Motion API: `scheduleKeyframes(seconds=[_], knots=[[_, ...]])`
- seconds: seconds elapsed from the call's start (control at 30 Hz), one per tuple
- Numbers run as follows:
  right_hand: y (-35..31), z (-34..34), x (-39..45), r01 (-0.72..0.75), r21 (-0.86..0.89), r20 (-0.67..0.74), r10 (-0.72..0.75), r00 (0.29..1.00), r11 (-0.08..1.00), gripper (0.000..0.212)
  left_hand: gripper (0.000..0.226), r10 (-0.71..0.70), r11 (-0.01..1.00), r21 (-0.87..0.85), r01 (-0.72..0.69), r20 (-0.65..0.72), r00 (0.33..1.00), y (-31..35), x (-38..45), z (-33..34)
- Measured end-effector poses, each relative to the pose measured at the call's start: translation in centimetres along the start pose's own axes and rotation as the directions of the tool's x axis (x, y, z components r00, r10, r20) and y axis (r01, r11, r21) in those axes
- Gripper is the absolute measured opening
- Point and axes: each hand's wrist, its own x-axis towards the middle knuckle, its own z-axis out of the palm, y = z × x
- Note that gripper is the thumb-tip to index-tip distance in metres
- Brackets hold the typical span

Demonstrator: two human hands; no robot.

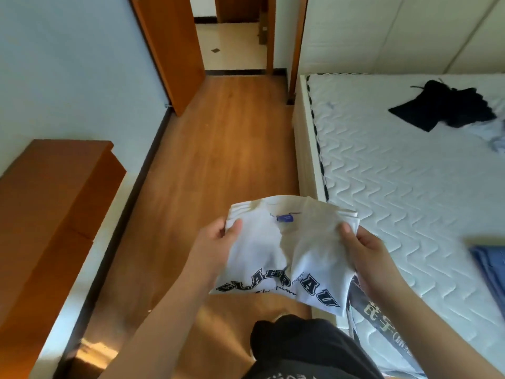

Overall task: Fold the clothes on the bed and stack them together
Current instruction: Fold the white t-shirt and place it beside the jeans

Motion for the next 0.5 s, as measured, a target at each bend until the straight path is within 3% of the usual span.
scheduleKeyframes(seconds=[0.17,0.3,0.5], knots=[[0.4,-1.8,3.1,-0.036,0.174,-0.071,0.049,0.996,0.984,0.032,0.038,0.012,0.997,0.075,-0.023,0.143,0.99,1.5,6.0,2.8],[0.2,-4.0,5.2,-0.077,0.296,-0.148,0.126,0.981,0.952,0.031,0.041,-0.035,0.983,0.184,-0.031,0.343,0.939,3.8,10.2,6.9],[1.9,-7.7,6.3,-0.092,0.338,-0.353,0.216,0.91,0.937,0.033,0.022,-0.019,0.96,0.252,-0.122,0.492,0.87,5.1,15.2,14.3]])
